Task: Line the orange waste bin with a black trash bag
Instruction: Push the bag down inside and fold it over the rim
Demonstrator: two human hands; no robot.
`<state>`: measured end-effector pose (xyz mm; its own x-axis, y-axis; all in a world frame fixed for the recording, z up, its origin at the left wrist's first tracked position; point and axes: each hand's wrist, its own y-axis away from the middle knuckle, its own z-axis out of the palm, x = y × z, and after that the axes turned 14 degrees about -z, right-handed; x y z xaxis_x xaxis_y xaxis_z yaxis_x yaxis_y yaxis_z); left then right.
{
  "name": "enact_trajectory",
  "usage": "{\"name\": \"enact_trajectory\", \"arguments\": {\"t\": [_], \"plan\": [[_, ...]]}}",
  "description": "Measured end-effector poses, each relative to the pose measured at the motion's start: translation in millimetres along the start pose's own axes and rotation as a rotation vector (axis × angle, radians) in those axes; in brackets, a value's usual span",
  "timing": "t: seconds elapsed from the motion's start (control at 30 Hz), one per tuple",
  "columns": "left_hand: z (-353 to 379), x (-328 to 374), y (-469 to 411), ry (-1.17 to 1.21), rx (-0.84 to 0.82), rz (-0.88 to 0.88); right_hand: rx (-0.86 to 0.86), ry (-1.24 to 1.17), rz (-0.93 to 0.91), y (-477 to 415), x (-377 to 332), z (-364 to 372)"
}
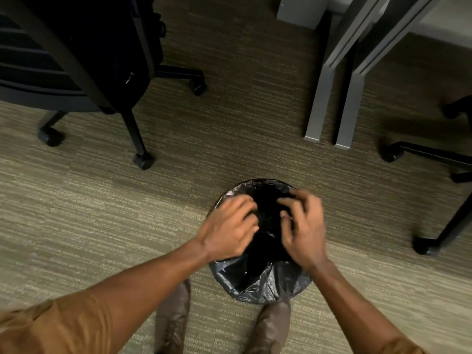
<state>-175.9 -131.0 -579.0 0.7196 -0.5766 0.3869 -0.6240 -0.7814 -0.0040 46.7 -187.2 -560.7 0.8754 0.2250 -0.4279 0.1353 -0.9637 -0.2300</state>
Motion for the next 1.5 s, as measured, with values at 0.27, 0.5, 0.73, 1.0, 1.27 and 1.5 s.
{"name": "enact_trajectory", "arguments": {"t": [0.27, 0.5, 0.73, 1.0, 1.27, 1.5], "plan": [[30.7, 37.7, 9.9, -0.485, -0.791, -0.091, -0.906, 0.282, -0.086, 35.7, -9.2, 31.6], [37.3, 19.4, 10.0, -0.844, -1.036, -0.065, -1.317, 0.61, -0.26, 43.3, 12.1, 36.0], [33.8, 20.8, 8.4, -0.858, -1.066, -0.103, -1.386, 0.609, -0.184, 40.6, 17.0, 40.3], [24.8, 59.5, 15.9, -0.533, -0.8, -0.135, -0.981, 0.217, -0.283, 7.0, -3.2, 32.7], [27.0, 92.4, 38.8, -0.323, -1.005, -0.167, -0.995, 0.1, 0.023, -38.0, 8.0, 48.7], [10.4, 76.4, 44.2, -0.311, -0.607, -0.303, -0.527, -0.053, 0.165, 4.8, -29.5, 4.6]]}}
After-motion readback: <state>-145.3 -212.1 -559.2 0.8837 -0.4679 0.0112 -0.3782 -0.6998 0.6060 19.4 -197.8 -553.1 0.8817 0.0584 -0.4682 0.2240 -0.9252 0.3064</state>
